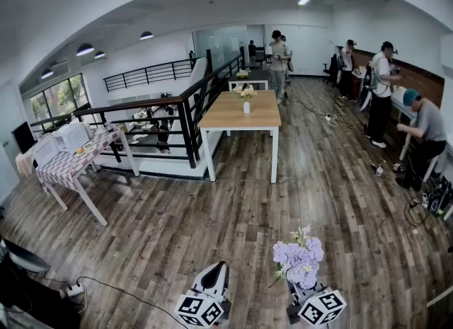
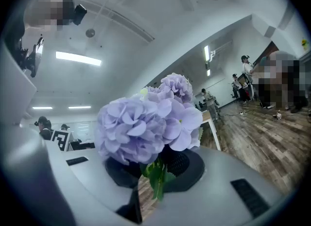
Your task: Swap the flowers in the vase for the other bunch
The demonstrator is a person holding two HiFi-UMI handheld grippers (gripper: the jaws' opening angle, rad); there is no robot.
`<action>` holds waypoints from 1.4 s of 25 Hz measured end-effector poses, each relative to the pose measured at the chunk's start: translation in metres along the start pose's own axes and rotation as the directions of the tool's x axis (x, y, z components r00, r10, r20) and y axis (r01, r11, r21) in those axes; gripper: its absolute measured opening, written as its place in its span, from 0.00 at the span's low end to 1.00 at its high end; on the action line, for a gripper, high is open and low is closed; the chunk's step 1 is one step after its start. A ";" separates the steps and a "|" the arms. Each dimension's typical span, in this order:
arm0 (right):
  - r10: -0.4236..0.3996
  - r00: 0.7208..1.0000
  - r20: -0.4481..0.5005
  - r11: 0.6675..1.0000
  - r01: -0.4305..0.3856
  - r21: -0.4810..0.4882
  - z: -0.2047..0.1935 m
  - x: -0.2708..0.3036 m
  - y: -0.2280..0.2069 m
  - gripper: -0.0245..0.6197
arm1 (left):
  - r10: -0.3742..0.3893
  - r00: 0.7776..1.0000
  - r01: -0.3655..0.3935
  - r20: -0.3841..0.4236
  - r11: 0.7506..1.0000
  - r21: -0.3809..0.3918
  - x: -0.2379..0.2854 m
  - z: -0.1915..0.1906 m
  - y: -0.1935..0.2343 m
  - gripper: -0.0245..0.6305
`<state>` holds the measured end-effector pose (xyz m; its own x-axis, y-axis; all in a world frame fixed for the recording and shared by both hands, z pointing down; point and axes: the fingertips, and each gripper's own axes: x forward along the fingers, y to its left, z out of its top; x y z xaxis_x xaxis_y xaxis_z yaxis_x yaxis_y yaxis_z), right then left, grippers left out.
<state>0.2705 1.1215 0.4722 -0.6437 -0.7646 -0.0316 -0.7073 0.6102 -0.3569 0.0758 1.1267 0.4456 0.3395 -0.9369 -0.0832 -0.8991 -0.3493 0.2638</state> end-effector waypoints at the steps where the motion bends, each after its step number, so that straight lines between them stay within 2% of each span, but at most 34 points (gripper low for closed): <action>1: -0.001 1.000 0.003 1.000 0.001 0.001 0.000 -0.001 0.000 0.15 | 0.000 1.000 0.000 0.000 1.000 -0.003 -0.001 0.000 -0.001 0.06; 11: 0.008 1.000 0.027 1.000 -0.009 0.017 0.006 -0.008 -0.002 0.15 | 0.012 1.000 -0.012 0.006 1.000 0.000 0.001 0.003 -0.010 0.06; 20: 0.002 0.999 0.037 0.999 -0.003 0.033 0.011 0.016 -0.035 0.15 | -0.011 1.000 0.011 0.019 1.000 -0.009 0.049 -0.006 -0.006 0.05; 25: 0.013 0.999 0.033 0.999 -0.015 0.040 0.013 0.062 -0.056 0.15 | -0.028 1.000 0.028 0.010 1.000 0.004 0.099 -0.010 0.014 0.06; 32: 0.005 1.000 0.023 0.998 -0.007 0.055 0.028 0.150 -0.096 0.15 | -0.058 0.998 0.058 0.018 0.998 -0.002 0.185 0.011 0.059 0.06; 35: -0.008 1.000 0.018 0.998 0.007 0.068 0.031 0.188 -0.115 0.15 | -0.068 0.998 0.068 0.005 0.997 0.021 0.224 0.015 0.080 0.06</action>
<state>0.2395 0.9012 0.4781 -0.6323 -0.7734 -0.0457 -0.6902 0.5891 -0.4202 0.0755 0.8888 0.4340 0.3984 -0.9111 -0.1054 -0.8798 -0.4121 0.2370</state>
